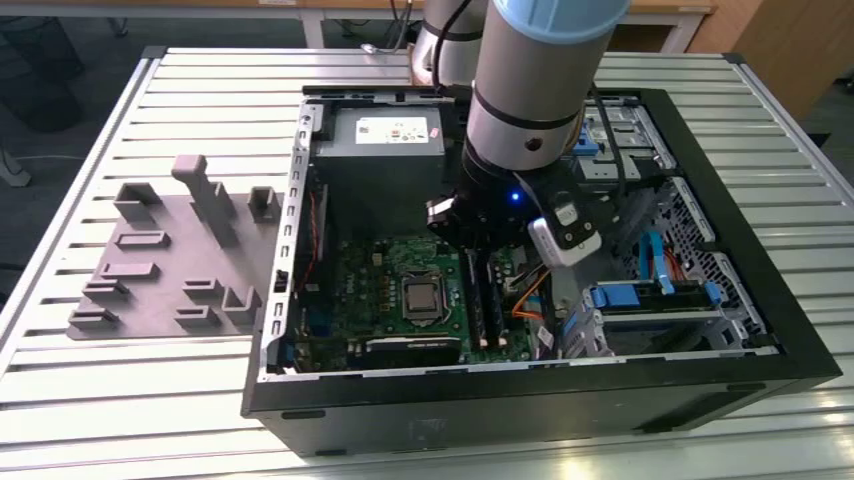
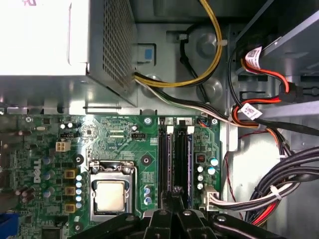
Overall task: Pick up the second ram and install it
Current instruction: 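Press down the second ram until it locks into place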
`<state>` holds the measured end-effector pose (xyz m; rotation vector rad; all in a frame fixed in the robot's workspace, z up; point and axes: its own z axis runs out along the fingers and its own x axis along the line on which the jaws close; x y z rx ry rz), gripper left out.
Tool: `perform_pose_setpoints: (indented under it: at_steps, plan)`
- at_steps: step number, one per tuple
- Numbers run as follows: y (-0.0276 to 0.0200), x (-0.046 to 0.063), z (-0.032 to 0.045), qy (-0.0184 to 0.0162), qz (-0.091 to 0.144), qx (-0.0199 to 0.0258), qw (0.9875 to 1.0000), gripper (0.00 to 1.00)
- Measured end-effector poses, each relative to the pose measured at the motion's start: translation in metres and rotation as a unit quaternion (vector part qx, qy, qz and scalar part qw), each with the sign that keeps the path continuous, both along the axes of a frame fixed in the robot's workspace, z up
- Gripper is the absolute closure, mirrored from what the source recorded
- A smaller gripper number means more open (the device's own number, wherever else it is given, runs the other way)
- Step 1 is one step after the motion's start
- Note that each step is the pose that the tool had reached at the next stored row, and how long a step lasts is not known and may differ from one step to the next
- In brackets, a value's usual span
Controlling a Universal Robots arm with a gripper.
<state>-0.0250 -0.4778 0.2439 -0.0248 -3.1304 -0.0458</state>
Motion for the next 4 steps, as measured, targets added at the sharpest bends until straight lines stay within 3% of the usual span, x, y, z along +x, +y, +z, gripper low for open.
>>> perform_pose_setpoints:
  at_steps: [4]
  plan:
    - [0.0, 0.0, 0.0002, 0.0, 0.0, -0.0001, 1.0, 0.89]
